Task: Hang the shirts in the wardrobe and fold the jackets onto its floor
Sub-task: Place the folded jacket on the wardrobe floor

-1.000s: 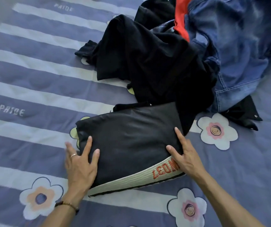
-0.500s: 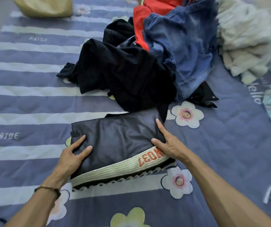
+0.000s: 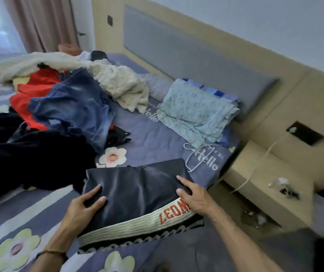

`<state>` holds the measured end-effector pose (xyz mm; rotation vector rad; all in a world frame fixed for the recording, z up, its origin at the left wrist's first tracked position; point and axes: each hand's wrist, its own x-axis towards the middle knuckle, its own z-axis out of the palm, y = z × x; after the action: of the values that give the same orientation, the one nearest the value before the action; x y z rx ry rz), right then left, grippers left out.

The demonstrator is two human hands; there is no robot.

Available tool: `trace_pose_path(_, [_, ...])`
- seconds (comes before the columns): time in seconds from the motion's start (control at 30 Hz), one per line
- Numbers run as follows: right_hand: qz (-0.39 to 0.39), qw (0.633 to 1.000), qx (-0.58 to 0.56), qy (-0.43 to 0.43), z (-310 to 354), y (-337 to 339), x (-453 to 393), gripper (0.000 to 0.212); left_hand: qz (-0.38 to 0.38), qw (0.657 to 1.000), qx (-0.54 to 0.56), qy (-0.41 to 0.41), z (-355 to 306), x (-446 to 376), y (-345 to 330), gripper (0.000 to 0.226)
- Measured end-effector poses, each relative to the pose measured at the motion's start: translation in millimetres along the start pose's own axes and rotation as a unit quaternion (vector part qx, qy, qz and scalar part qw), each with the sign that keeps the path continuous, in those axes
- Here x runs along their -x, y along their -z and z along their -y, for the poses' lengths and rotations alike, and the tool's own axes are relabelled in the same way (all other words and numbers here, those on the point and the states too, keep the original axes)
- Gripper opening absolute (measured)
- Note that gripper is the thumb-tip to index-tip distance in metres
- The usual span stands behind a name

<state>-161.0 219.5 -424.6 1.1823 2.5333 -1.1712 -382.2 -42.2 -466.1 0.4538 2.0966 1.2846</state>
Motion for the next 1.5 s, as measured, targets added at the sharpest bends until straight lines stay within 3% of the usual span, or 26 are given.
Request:
trace_pose_path(0.2, [-0.155, 0.978, -0.085, -0.106, -103, 104, 124, 0.105, 0.22, 0.97, -0.046, -0.092, -124, -5, -135, 0.09])
trace_pose_path(0.37, [-0.246, 0.94, -0.158, -0.174, -192, 166, 210, 0.119, 0.371, 0.906, -0.109, -0.172, -206, 8, -274, 0.109])
trace_pose_path(0.53, [-0.313, 0.899, -0.206, -0.228, -292, 222, 262, 0.121, 0.45, 0.852, -0.137, -0.227, -261, 27, -417, 0.135])
trace_pose_path(0.6, [-0.328, 0.882, -0.227, -0.249, -342, 252, 276, 0.119, 0.473, 0.835, -0.145, -0.24, -282, 35, -487, 0.132])
trace_pose_path(0.77, [-0.317, 0.859, -0.251, -0.313, -439, 322, 298, 0.125, 0.536, 0.79, -0.165, -0.247, -340, 53, -638, 0.096])
trace_pose_path(0.83, [-0.324, 0.849, -0.26, -0.327, -476, 353, 308, 0.127, 0.566, 0.766, -0.172, -0.253, -360, 59, -702, 0.096])
trace_pose_path(0.93, [-0.346, 0.825, -0.247, -0.371, -510, 389, 318, 0.127, 0.59, 0.726, -0.198, -0.291, -386, 68, -772, 0.111])
trace_pose_path(1.0, [-0.368, 0.802, -0.231, -0.41, -533, 406, 320, 0.128, 0.617, 0.68, -0.216, -0.333, -406, 79, -823, 0.117])
trace_pose_path(1.1, [-0.38, 0.775, -0.187, -0.469, -563, 426, 314, 0.127, 0.61, 0.643, -0.264, -0.381, -418, 87, -893, 0.091])
trace_pose_path(1.23, [-0.408, 0.729, -0.147, -0.529, -623, 444, 284, 0.122, 0.593, 0.569, -0.337, -0.46, -426, 88, -1002, 0.117])
trace_pose_path(1.5, [-0.474, 0.609, -0.078, -0.631, -763, 453, 199, 0.113, 0.51, 0.423, -0.354, -0.66, -394, 100, -1209, 0.097])
